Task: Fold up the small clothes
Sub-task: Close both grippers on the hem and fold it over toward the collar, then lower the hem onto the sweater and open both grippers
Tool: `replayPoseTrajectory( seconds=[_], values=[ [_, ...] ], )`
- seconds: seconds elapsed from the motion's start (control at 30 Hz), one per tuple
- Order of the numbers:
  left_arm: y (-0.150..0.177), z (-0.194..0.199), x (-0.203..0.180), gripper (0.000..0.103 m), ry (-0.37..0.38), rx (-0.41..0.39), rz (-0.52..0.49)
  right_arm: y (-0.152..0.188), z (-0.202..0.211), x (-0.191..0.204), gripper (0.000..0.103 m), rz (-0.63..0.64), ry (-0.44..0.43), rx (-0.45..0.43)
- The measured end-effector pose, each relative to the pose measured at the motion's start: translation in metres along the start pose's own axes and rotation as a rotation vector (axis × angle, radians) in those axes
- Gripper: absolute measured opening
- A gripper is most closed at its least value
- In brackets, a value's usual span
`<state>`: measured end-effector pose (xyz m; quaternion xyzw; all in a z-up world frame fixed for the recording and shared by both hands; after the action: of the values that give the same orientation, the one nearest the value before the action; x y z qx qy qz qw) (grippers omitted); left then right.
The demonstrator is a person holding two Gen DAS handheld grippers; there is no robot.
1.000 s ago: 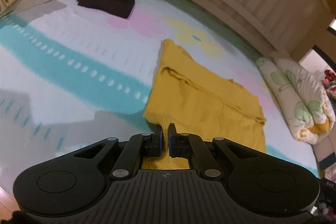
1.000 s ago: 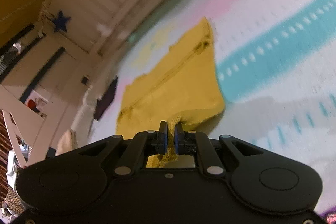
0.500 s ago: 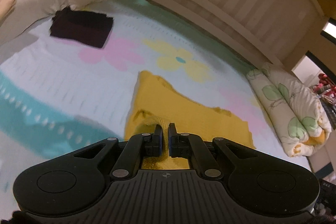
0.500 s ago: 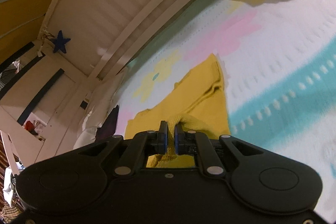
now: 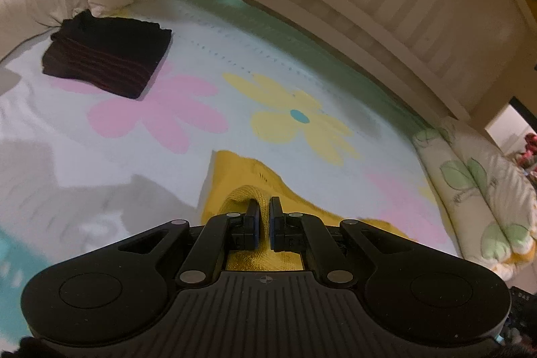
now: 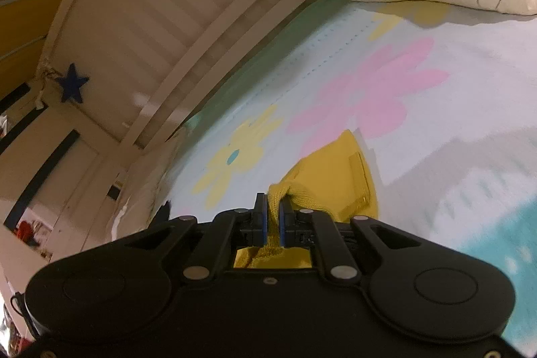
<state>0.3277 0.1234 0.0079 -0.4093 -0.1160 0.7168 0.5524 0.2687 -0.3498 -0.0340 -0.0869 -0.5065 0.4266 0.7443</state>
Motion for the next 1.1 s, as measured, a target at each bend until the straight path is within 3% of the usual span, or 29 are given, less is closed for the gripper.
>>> replayPoseTrajectory(
  seconds=[0.33, 0.57, 0.6, 0.67, 0.7, 0.73, 0.77, 0.8, 0.83, 0.93, 1.1],
  values=[
    [-0.003, -0.073, 0.021, 0.006, -0.046, 0.041, 0.053, 0.001, -0.065, -0.025, 0.016, -0.037, 0.082, 0.017],
    [-0.004, -0.094, 0.032, 0.008, -0.057, 0.033, 0.020, 0.006, -0.085, -0.038, 0.018, -0.009, 0.137, 0.040],
    [-0.004, -0.096, 0.034, 0.009, -0.047, 0.036, 0.019, 0.006, -0.086, -0.041, 0.020, -0.014, 0.143, 0.037],
    [-0.004, -0.099, 0.036, 0.025, -0.018, 0.051, 0.014, 0.005, -0.088, -0.043, 0.020, -0.016, 0.143, 0.027],
    [-0.005, -0.099, 0.037, 0.029, -0.009, 0.048, 0.009, 0.005, -0.087, -0.043, 0.025, -0.012, 0.149, 0.019],
    [-0.005, -0.097, 0.038, 0.038, -0.015, 0.034, 0.002, 0.005, -0.086, -0.041, 0.038, -0.003, 0.157, 0.009],
    [-0.006, -0.094, 0.038, 0.048, -0.033, 0.015, -0.013, 0.005, -0.085, -0.038, 0.046, 0.020, 0.163, -0.007],
    [-0.006, -0.092, 0.036, 0.052, -0.049, 0.001, -0.039, 0.005, -0.083, -0.035, 0.057, 0.047, 0.168, -0.021],
    [-0.006, -0.088, 0.033, 0.058, -0.066, -0.004, -0.079, 0.004, -0.081, -0.031, 0.062, 0.082, 0.172, -0.034],
    [0.001, -0.079, 0.019, 0.060, -0.108, -0.003, -0.204, 0.006, -0.073, -0.015, 0.062, 0.222, 0.195, -0.048],
    [0.031, -0.065, -0.008, 0.060, -0.110, 0.022, -0.420, 0.028, -0.063, 0.016, 0.062, 0.468, 0.193, -0.012]
  ],
)
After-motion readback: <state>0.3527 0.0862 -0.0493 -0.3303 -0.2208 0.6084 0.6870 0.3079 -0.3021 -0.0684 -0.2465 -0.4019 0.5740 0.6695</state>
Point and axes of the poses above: each gripper's, at about its wrist camera, not at the fingertips, and z roughly against the way its jaws point, x to its left, y to its underside, the point moved 3 cm from there along -z, roughly the way its jaws point, and after that the axes turned 2 degrees about x, right-handed, at the moved point
